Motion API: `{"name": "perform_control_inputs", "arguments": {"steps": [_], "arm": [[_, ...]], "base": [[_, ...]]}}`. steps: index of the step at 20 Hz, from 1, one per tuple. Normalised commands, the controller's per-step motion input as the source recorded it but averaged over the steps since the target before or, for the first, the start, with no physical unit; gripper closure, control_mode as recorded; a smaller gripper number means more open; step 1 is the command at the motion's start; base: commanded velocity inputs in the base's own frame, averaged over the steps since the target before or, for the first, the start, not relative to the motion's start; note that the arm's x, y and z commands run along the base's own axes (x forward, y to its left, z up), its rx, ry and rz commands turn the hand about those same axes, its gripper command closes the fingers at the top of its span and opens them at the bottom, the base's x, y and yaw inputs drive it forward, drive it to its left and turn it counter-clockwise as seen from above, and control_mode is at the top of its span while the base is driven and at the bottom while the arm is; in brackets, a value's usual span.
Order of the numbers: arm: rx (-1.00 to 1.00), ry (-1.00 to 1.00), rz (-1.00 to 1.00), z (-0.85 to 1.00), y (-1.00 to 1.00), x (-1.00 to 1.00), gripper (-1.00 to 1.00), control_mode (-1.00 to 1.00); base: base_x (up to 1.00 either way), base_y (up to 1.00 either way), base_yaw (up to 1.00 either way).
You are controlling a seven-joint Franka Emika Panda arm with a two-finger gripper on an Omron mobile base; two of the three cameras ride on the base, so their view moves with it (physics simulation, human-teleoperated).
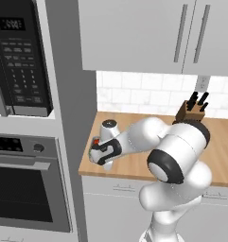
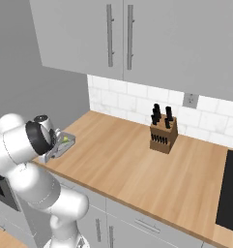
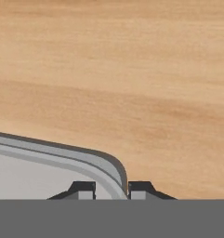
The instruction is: Take the meat container that has the steak and place it on the second highest rack of the freezer. Then take the vegetable container that has the corn and tomato and place it on the highest rack of the freezer.
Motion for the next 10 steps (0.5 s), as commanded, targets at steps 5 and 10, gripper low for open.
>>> {"name": "perform_control_inputs", "arguments": {"steps": [5,10], "arm": [[0.0,0.0,0.0,0.01,0.0,-0.01,1.0,-1.0],[0.0,0.0,0.0,0.23,-0.02,-0.01,1.0,-1.0]], "base": [[0.0,0.0,0.0],[0.0,0.0,0.0]]}}
